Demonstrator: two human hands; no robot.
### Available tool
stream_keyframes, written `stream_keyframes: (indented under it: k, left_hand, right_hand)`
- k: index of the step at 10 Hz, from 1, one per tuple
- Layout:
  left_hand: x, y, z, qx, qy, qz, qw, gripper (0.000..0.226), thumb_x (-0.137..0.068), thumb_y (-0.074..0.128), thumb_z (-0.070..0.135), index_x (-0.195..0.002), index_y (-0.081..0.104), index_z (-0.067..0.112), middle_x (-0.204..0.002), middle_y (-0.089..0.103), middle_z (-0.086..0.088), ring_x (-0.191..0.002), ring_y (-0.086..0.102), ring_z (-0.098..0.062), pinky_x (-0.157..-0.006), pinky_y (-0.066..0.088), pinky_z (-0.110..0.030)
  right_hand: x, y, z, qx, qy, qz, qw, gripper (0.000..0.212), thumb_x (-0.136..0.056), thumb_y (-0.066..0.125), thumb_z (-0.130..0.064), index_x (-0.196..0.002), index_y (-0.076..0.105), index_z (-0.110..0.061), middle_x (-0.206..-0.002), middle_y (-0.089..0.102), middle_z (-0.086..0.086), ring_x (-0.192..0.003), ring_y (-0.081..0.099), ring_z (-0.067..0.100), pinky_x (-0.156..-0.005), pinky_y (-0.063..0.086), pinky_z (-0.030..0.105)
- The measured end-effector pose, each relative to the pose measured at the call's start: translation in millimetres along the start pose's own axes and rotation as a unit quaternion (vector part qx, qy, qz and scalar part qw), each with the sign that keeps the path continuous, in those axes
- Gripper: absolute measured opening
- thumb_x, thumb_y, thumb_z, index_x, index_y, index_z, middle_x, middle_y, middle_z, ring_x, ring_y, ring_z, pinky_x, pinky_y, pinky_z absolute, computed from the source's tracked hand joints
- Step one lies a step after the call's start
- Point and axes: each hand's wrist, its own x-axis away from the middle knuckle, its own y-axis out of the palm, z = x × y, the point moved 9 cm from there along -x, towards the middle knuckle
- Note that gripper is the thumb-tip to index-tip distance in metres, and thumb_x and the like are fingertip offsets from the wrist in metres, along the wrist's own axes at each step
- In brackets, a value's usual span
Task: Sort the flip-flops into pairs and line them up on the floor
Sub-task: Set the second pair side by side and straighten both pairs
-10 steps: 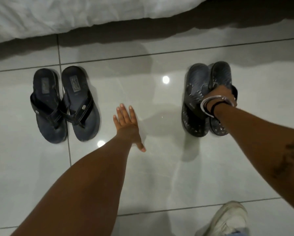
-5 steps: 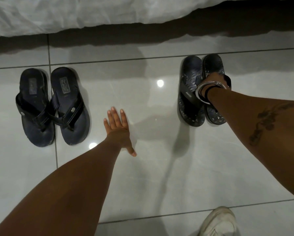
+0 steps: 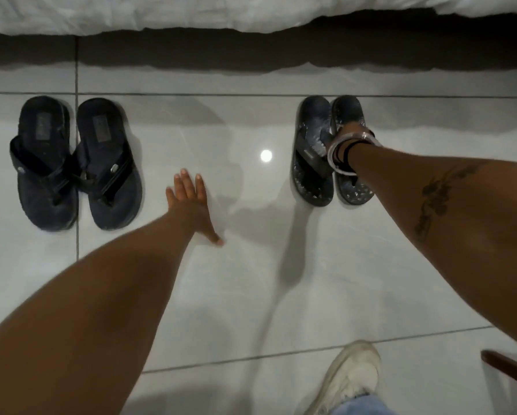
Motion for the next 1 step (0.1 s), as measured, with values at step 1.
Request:
stream_keyframes:
  k: [1]
  left_hand:
    - [37.2, -44.5, 5.5, 0.021, 0.047, 0.060, 0.997, 0.121, -0.067, 0.063, 0.073, -0.150, 0.005, 0.007, -0.157, 0.011, -0.023, -0.146, 0.007, -0.035, -0.115, 0.002, -0.057]
  right_hand:
    - [48.3, -38.7, -10.2, -0.023, -0.004, 0.069, 0.997, 0.032, -0.084, 0.057, -0.037, -0.104, 0.062, -0.013, -0.108, 0.066, 0.013, -0.099, 0.062, 0.036, -0.084, 0.050, 0.043]
